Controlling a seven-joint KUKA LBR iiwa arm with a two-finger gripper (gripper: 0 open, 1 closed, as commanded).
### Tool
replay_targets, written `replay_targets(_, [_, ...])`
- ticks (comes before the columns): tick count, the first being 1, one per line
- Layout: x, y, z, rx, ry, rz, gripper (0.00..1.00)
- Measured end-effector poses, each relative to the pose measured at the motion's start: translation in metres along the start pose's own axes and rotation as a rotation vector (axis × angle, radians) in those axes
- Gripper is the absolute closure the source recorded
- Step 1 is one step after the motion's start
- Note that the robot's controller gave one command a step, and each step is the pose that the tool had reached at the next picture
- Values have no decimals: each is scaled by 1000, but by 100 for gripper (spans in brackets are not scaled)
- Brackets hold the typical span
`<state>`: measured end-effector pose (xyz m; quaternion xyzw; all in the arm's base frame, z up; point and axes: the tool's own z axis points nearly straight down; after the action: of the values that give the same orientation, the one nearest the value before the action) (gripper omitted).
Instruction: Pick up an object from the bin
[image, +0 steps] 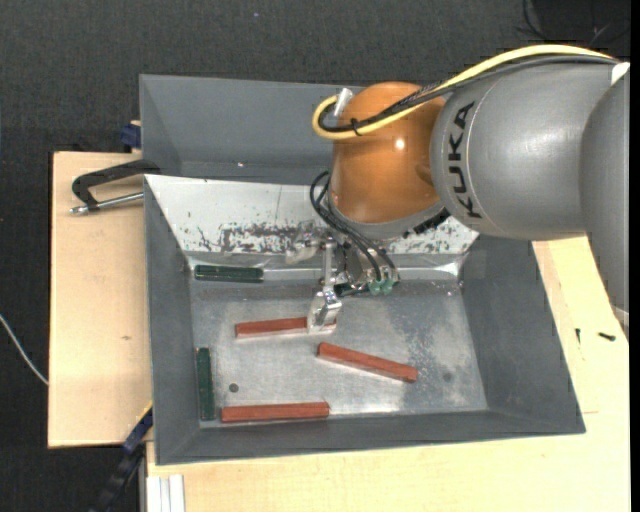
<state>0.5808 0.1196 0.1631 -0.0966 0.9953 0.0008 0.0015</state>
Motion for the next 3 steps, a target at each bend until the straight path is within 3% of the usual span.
replay_targets(1, [-3, -2, -31, 0, -9, 5, 0])
replay_targets(2, [4, -3, 12, 1, -3, -78, 0])
replay_targets(3, [-1, -23, 85, 0, 5, -128, 100])
